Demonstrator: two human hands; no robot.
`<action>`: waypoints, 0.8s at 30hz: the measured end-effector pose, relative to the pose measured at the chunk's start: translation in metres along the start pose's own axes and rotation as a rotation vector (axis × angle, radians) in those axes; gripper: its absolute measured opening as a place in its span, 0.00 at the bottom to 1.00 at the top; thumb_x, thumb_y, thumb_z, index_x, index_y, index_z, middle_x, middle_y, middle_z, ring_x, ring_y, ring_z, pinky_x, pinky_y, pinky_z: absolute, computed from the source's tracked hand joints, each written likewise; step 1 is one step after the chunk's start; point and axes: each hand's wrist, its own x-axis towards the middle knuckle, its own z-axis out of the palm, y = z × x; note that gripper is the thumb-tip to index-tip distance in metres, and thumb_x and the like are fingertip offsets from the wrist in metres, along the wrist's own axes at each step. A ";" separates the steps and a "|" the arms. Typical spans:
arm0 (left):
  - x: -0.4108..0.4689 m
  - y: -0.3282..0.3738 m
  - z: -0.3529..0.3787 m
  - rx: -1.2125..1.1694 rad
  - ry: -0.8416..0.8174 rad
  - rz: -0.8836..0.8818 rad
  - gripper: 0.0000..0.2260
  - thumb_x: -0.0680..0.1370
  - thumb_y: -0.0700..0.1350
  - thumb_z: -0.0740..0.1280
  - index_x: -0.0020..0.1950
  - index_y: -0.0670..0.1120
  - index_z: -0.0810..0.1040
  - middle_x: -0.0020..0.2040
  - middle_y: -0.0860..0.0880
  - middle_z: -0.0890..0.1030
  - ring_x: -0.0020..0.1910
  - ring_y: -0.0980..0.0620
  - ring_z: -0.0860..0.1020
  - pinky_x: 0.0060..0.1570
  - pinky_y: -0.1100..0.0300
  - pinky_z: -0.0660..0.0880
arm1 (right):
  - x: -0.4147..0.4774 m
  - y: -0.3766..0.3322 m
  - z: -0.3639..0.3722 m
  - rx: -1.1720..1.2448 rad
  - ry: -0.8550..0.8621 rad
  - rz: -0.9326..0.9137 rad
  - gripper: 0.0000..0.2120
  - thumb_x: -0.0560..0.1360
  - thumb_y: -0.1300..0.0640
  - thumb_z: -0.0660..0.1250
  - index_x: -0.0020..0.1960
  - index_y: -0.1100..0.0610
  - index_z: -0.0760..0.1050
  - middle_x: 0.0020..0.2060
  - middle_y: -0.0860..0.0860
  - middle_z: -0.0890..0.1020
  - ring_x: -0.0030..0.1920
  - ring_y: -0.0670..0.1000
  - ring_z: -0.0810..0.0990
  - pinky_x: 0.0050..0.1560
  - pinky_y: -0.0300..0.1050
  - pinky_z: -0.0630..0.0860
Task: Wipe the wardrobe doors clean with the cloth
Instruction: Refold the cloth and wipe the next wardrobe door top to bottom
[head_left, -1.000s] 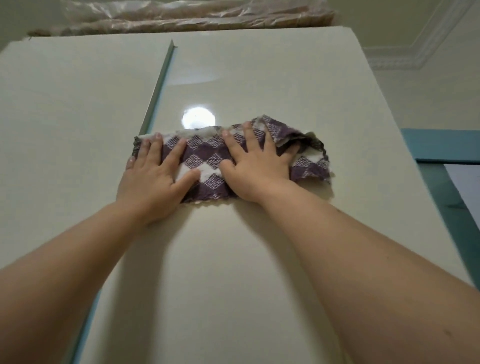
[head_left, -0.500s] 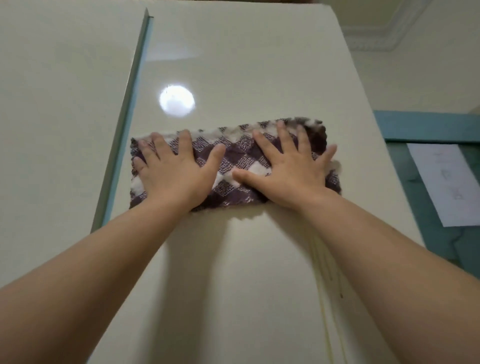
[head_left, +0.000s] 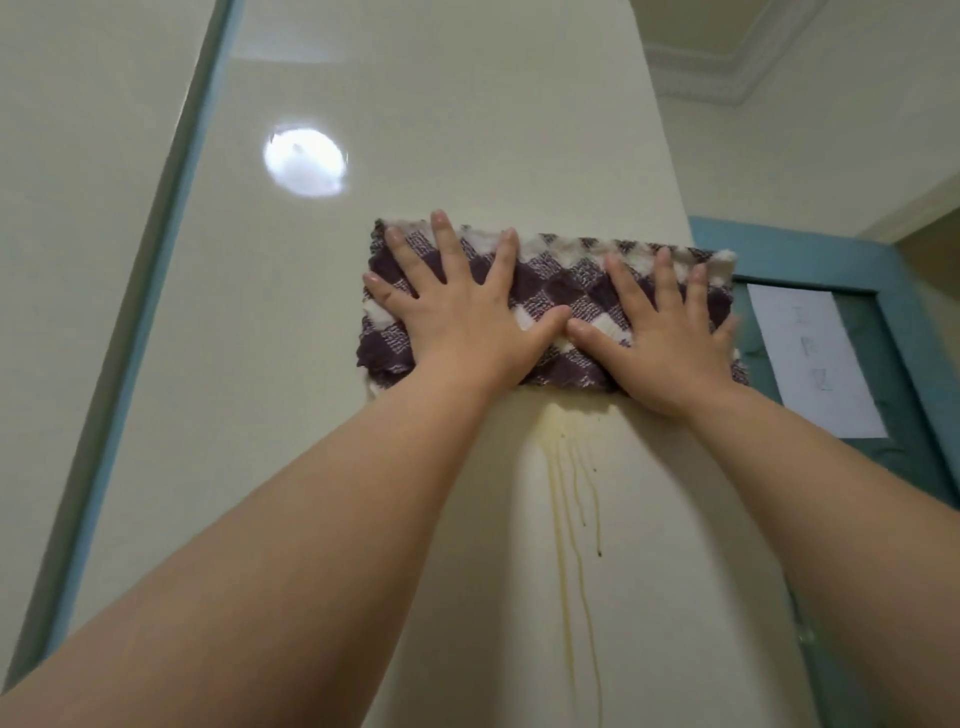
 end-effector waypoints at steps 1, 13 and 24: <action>-0.004 -0.001 0.001 -0.006 0.007 0.009 0.40 0.65 0.77 0.45 0.73 0.61 0.43 0.75 0.40 0.38 0.69 0.29 0.35 0.61 0.27 0.38 | -0.005 0.001 0.002 0.001 0.005 0.002 0.42 0.59 0.19 0.37 0.71 0.32 0.37 0.75 0.48 0.38 0.74 0.55 0.34 0.67 0.70 0.39; -0.110 -0.005 0.018 -0.049 -0.009 0.043 0.37 0.67 0.74 0.44 0.73 0.61 0.43 0.75 0.42 0.38 0.70 0.34 0.33 0.63 0.31 0.35 | -0.116 0.011 0.026 -0.046 -0.014 0.038 0.37 0.66 0.22 0.38 0.69 0.34 0.31 0.75 0.50 0.37 0.73 0.54 0.33 0.68 0.67 0.38; -0.124 -0.116 -0.008 0.003 -0.039 -0.126 0.38 0.62 0.78 0.36 0.68 0.65 0.33 0.75 0.47 0.35 0.72 0.40 0.32 0.65 0.34 0.37 | -0.127 -0.106 0.039 -0.035 0.035 -0.091 0.39 0.65 0.24 0.34 0.72 0.38 0.36 0.76 0.55 0.41 0.74 0.59 0.36 0.64 0.67 0.31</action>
